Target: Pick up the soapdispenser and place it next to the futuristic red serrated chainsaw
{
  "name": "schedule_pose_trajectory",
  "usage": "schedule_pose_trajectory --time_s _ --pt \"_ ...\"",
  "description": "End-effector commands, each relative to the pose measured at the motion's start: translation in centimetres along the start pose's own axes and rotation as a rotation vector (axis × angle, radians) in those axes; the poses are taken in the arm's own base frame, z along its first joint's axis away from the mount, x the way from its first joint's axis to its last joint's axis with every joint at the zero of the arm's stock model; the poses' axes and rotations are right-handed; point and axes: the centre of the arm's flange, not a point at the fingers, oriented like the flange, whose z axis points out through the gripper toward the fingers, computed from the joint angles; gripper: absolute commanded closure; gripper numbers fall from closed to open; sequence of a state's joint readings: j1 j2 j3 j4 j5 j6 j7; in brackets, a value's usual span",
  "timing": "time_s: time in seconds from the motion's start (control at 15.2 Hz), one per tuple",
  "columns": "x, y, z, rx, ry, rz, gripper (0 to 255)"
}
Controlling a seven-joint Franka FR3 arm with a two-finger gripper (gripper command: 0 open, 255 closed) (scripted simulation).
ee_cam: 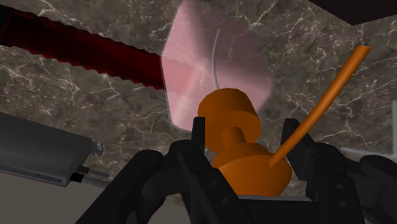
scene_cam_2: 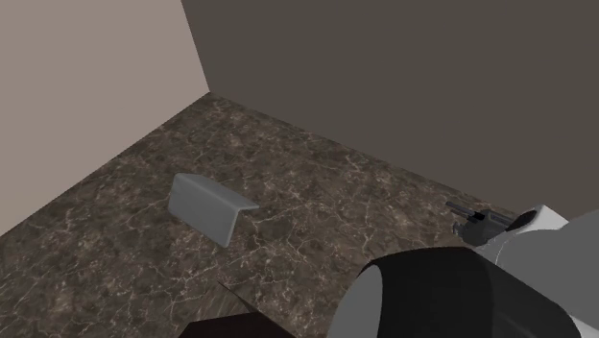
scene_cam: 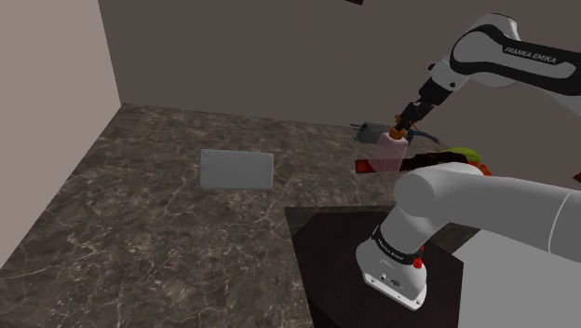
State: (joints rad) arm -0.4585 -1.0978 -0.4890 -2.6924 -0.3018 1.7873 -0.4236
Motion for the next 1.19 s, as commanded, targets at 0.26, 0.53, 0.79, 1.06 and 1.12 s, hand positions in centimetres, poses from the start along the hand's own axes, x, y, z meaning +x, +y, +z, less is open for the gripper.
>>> schedule_pose_trajectory --time_s 0.26,0.53,0.79,1.06,1.12 --pt "-0.6 0.1 3.0 0.000 0.000 0.000 255" --pt "-1.0 0.2 5.1 0.000 0.000 0.000 255" --pt "-1.4 0.4 7.2 0.000 0.000 0.000 255" --pt "-1.6 0.4 8.5 0.000 0.000 0.000 255" --pt "-1.6 0.4 8.5 0.000 0.000 0.000 255"
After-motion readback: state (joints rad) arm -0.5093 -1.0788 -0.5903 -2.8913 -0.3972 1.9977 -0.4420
